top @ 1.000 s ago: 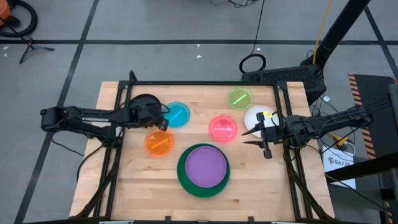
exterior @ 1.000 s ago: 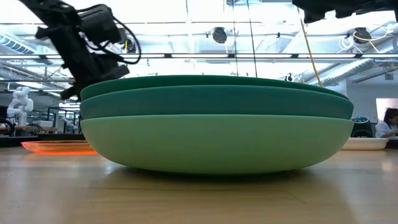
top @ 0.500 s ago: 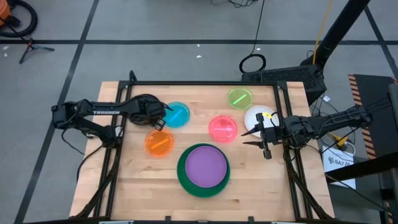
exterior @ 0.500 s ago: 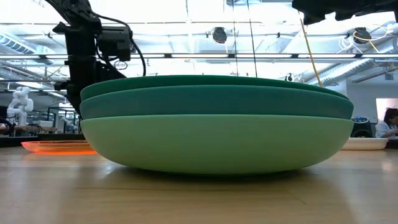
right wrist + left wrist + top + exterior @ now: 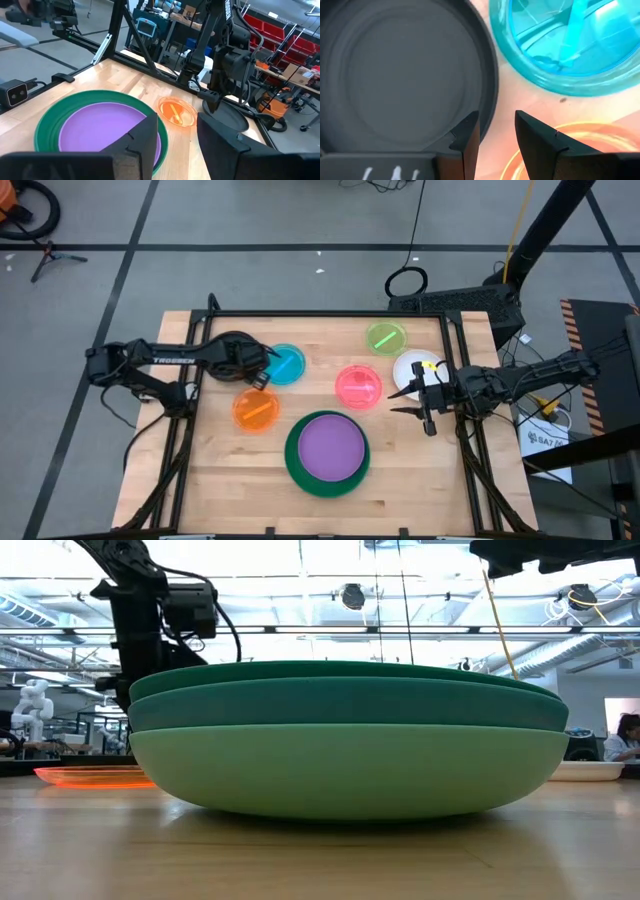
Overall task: Stack plastic plates
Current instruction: Stack the black plate on top of the purple plate, then stack the white plate on top of the black plate
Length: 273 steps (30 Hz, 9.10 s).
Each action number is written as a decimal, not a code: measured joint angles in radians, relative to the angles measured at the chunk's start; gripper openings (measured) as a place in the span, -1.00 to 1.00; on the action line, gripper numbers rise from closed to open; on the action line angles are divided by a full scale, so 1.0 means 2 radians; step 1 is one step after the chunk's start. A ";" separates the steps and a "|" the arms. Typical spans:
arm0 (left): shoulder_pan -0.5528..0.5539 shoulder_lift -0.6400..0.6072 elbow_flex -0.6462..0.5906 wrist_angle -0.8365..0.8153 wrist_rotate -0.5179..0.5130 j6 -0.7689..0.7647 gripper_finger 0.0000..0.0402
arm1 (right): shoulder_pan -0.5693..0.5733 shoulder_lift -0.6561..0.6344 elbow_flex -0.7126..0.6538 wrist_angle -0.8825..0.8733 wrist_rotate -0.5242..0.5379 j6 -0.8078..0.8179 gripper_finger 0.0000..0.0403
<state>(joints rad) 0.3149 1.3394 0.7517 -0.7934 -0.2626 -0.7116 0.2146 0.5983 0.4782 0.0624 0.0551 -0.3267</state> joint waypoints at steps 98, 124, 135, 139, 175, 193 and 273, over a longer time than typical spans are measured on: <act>0.000 0.055 -0.021 0.045 -0.040 -0.012 -0.35 | 0.000 0.000 0.000 -0.002 0.000 -0.006 -0.36; 0.000 0.055 -0.021 0.046 -0.040 -0.019 -0.80 | 0.000 0.000 0.000 -0.004 0.000 -0.006 -0.36; -0.025 0.055 -0.022 0.044 -0.077 -0.033 -0.96 | 0.000 0.000 0.000 -0.004 0.000 -0.007 -0.36; -0.037 0.055 -0.022 0.043 -0.079 -0.035 -0.96 | 0.000 0.000 0.000 -0.004 0.000 -0.007 -0.36; -0.315 0.079 0.244 0.148 -0.081 0.185 -0.97 | 0.000 0.000 0.000 -0.011 0.014 -0.009 -0.36; -0.365 0.256 0.432 0.033 0.058 0.251 -0.97 | 0.000 0.000 0.000 -0.013 0.027 -0.007 -0.36; -0.280 0.047 0.076 0.248 0.060 0.406 -0.38 | -0.015 0.047 0.001 -0.035 0.236 0.254 -0.36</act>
<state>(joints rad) -0.2448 1.4338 0.9033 -0.2977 -0.1417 0.0997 0.1854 0.6931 0.4793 -0.0085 0.5266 0.1818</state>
